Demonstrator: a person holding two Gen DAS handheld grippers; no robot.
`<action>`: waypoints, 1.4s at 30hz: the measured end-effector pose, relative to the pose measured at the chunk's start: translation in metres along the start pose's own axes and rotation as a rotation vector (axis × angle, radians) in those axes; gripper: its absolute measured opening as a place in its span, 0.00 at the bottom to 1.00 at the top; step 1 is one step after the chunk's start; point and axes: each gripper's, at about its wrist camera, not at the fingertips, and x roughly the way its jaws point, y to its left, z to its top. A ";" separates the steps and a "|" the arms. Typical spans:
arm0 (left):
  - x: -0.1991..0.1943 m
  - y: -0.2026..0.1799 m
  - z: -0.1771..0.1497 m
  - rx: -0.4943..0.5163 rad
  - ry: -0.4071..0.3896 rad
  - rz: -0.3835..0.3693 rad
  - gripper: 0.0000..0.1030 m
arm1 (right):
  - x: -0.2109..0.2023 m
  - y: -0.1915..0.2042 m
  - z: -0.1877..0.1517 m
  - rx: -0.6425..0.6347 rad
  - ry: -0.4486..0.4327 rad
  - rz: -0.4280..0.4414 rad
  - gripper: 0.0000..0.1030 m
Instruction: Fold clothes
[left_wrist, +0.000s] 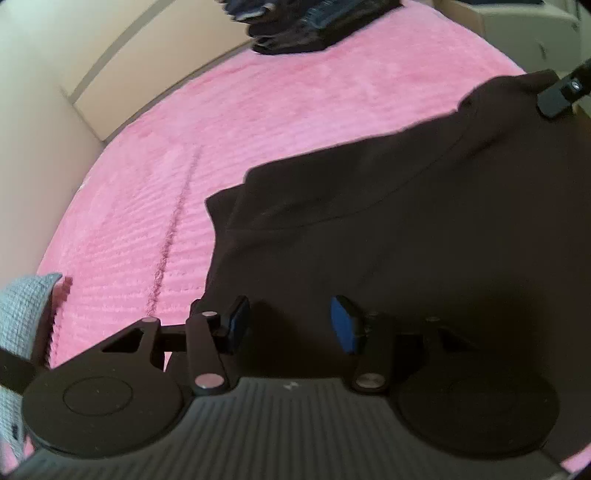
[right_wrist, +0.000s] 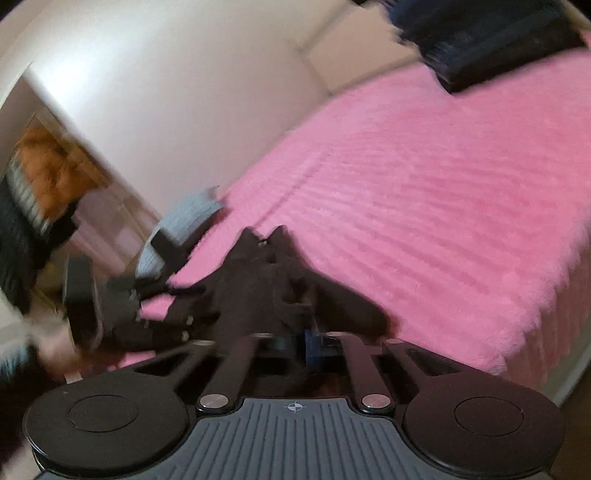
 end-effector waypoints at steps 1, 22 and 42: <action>-0.001 0.004 0.003 -0.027 -0.008 0.014 0.45 | 0.001 -0.001 0.002 -0.004 -0.005 -0.011 0.03; -0.056 0.041 -0.034 -0.191 0.092 0.183 0.45 | -0.039 -0.022 0.013 0.065 -0.061 -0.143 0.45; -0.065 0.009 -0.058 -0.173 0.034 0.089 0.47 | 0.009 0.018 0.042 0.004 0.026 -0.088 0.03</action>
